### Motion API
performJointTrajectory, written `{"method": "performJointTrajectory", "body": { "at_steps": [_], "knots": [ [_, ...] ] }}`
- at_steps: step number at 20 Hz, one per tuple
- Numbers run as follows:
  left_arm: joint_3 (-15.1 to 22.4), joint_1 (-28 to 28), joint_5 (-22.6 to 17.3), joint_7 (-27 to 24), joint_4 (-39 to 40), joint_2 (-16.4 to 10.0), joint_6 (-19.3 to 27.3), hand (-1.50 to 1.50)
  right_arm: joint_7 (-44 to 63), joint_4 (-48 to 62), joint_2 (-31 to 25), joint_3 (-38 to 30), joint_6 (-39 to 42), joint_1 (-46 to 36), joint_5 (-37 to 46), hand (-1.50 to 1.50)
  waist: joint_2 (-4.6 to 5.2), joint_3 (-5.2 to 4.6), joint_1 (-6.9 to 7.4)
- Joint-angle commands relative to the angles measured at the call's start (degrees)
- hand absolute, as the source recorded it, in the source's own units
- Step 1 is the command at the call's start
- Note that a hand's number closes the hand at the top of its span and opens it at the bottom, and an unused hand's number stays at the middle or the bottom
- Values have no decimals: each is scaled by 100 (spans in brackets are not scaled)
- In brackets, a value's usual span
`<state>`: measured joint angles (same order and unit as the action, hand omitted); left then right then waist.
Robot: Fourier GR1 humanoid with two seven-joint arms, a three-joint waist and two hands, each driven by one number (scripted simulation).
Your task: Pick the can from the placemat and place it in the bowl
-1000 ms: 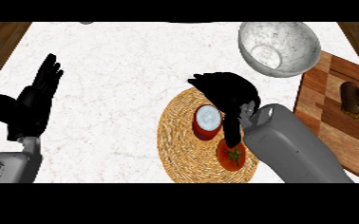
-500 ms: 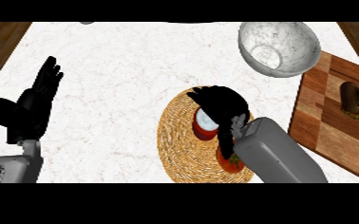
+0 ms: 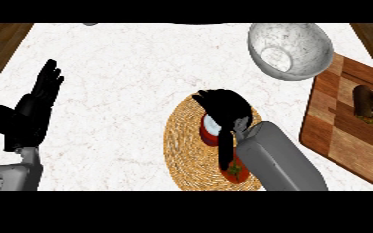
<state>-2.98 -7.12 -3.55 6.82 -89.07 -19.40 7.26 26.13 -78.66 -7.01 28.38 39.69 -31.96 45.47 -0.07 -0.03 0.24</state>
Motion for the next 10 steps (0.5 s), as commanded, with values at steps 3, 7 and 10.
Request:
{"method": "performJointTrajectory", "body": {
  "at_steps": [3, 7, 10],
  "knots": [
    [58, 128, 182, 241, -339, 162, 12, 0, -412, 894, 363, -199, 35, -224, 122, 150, 11, 4, 28],
    [-208, -555, 128, 32, 535, 145, -112, 0, -874, 746, 366, 118, -296, 112, 395, 150, 18, 2, -24],
    [-329, 119, -58, 67, -199, 8, -381, 0, -1405, 1220, 242, -169, -559, -92, 456, 150, 12, 4, 38]
  ]
}}
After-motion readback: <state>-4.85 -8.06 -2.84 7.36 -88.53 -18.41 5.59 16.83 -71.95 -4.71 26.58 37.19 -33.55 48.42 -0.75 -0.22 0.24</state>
